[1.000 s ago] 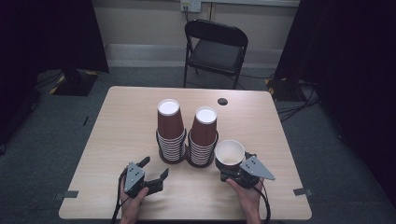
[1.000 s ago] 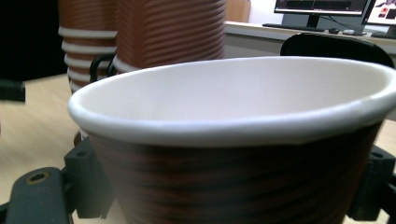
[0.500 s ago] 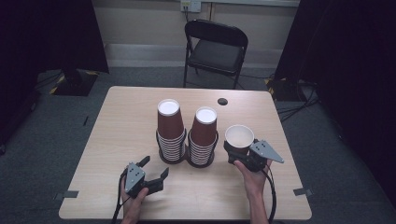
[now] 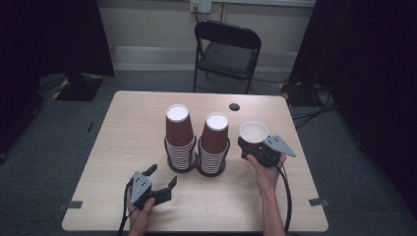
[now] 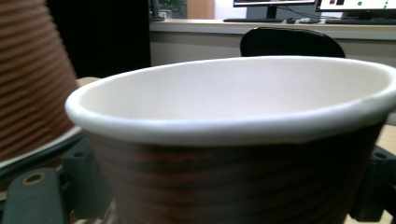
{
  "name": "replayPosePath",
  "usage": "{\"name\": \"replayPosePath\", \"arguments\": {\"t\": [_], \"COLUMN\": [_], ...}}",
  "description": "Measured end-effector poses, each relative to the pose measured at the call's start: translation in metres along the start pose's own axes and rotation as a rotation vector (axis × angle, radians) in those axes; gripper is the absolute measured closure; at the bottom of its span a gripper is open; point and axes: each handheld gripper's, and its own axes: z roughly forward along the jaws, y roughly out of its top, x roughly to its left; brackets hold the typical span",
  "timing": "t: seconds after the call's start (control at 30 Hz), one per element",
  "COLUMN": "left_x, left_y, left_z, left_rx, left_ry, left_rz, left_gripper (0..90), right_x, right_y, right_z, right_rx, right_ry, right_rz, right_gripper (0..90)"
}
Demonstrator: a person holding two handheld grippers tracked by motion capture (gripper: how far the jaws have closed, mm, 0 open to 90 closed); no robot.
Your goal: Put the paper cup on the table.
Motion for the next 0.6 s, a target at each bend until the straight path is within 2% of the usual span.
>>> {"name": "replayPosePath", "arguments": {"t": [0.17, 0.33, 0.5, 0.6], "left_x": [-0.001, 0.001, -0.001, -0.001], "left_y": [0.000, -0.001, -0.001, -0.001], "left_z": [0.000, -0.001, -0.001, -0.001], "left_rx": [-0.002, -0.015, -0.016, -0.018], "left_ry": [0.004, -0.007, 0.000, 0.001], "left_rz": [0.009, -0.016, 0.004, 0.003], "left_gripper": [16.3, 16.4, 16.6, 16.6], "right_x": [-0.007, -0.013, -0.019, -0.020], "right_y": [-0.003, -0.012, -0.023, -0.027], "right_z": [0.013, 0.024, 0.032, 0.036], "right_rx": [0.018, 0.037, 0.084, 0.087], "right_ry": [0.002, -0.012, -0.013, -0.013], "right_rz": [0.015, 0.038, 0.060, 0.063], "right_gripper": [10.4, 10.3, 10.3, 10.2]}}
